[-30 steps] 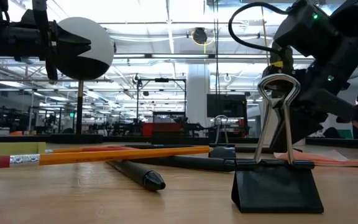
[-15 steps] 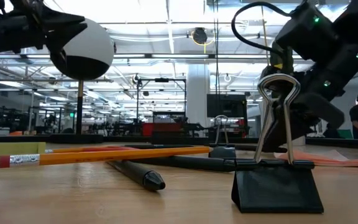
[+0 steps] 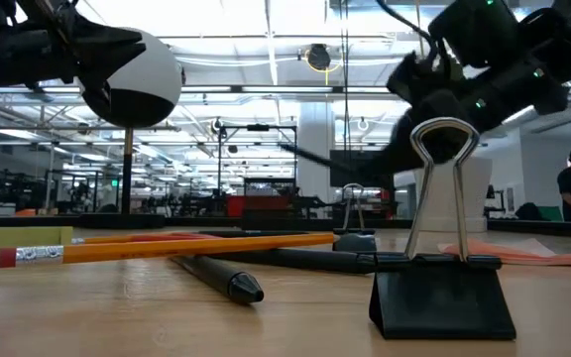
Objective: Pick and place office supplies into organizer
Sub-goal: Put the black pen into the desk organizer
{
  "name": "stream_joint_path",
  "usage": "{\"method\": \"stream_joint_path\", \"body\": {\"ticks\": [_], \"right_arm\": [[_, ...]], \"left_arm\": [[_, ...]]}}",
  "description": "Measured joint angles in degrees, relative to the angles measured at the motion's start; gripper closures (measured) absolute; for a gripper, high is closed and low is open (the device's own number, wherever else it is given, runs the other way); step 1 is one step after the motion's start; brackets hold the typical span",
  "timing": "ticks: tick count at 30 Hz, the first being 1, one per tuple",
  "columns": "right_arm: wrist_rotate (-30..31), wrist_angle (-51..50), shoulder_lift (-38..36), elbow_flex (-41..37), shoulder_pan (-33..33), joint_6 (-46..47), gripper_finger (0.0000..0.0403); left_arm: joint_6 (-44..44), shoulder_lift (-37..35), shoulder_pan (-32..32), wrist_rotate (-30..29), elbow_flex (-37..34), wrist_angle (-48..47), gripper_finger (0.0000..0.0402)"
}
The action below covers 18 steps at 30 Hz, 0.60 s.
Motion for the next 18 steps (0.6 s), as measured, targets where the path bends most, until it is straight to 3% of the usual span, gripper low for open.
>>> {"method": "stream_joint_path", "body": {"ticks": [5, 10, 18], "right_arm": [[-0.97, 6.60, 0.00, 0.01, -1.93, -1.32, 0.0384], [-5.81, 14.26, -0.02, 0.03, -4.03, -2.19, 0.0383], [-9.57, 21.14, -0.09, 0.04, -7.34, -2.13, 0.0383]], "left_arm": [[0.63, 6.88, -1.26, -1.05, 0.02, 7.80, 0.0332], [3.32, 15.40, -2.56, -4.14, 1.14, 13.56, 0.0332], [11.00, 31.82, -5.00, -5.92, 12.60, 13.56, 0.0332]]}}
